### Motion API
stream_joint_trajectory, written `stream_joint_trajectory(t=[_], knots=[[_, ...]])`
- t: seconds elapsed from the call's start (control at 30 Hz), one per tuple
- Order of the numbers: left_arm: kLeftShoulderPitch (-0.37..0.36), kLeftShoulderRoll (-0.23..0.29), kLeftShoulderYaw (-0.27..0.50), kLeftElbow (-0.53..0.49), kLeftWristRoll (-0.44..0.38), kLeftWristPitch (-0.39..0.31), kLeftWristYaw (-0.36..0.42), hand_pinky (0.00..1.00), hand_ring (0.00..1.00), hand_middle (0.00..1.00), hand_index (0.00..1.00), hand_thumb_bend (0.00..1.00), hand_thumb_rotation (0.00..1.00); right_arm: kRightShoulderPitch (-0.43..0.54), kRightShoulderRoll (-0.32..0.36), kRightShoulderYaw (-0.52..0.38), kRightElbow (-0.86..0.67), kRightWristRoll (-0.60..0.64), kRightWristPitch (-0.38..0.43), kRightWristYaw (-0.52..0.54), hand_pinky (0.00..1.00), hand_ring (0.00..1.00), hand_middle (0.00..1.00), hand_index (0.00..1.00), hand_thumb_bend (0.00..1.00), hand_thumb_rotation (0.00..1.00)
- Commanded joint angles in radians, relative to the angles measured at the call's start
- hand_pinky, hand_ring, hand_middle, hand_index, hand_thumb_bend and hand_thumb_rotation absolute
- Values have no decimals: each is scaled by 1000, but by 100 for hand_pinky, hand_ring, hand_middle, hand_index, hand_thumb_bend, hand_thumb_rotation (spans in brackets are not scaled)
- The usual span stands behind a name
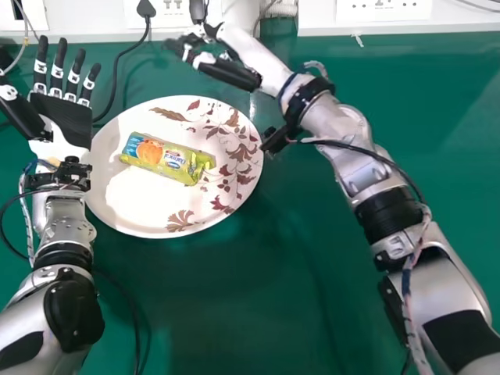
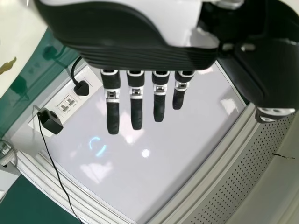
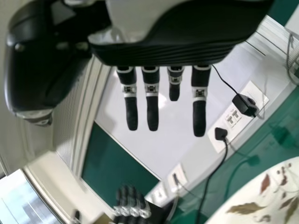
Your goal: Pick up biscuit and place it in the plate
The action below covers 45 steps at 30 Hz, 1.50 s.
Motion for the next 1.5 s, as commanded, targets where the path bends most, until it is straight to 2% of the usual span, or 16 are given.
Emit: stream_joint_trajectory(t=[0.0, 0.23, 0.53, 0.67, 0.87, 0.93, 1.03, 1.17, 1.3, 1.37, 1.47], knots=[[8, 12, -4, 2, 1, 8, -3, 66, 80, 89, 98, 80, 66, 21, -18, -29, -18, 38, -3, 20, 53, 73, 77, 76, 86, 67], [7, 11, -5, 3, 3, 2, 3, 66, 81, 89, 99, 78, 69, 49, -40, -76, -51, 112, 6, 75, 53, 73, 77, 76, 85, 66], [7, 13, -4, 6, 2, 7, 2, 79, 83, 89, 99, 71, 67, 91, -49, -143, -103, 214, 52, 132, 53, 73, 76, 76, 84, 67], [7, 14, -5, 7, 3, 6, 3, 73, 82, 88, 99, 75, 65, 100, -43, -186, -96, 288, 75, 159, 52, 72, 76, 75, 86, 66], [7, 15, -4, 7, 0, 16, 1, 80, 84, 90, 100, 82, 65, 101, -51, -248, -79, 391, 125, 220, 53, 72, 76, 76, 87, 65], [6, 15, -3, 7, 0, 15, 2, 79, 83, 90, 100, 84, 65, 104, -56, -267, -75, 415, 137, 235, 53, 73, 76, 76, 87, 64], [7, 17, -2, 9, 0, 12, 3, 80, 83, 91, 100, 83, 65, 112, -63, -299, -69, 453, 156, 256, 54, 74, 77, 76, 87, 64], [4, 20, -1, 15, 0, 20, 4, 80, 82, 91, 100, 83, 64, 116, -65, -338, -42, 500, 156, 280, 53, 72, 76, 76, 89, 62], [3, 20, -1, 14, 0, 19, 5, 72, 81, 91, 100, 83, 65, 107, -60, -376, 21, 548, 129, 330, 53, 73, 76, 76, 87, 63], [3, 21, -1, 16, 0, 22, 6, 69, 82, 93, 100, 86, 67, 101, -57, -397, 55, 575, 120, 362, 53, 73, 76, 77, 87, 63], [4, 22, -3, 17, 2, 21, 2, 71, 84, 96, 100, 92, 69, 86, -48, -437, 118, 632, 124, 422, 54, 73, 78, 78, 86, 64]])
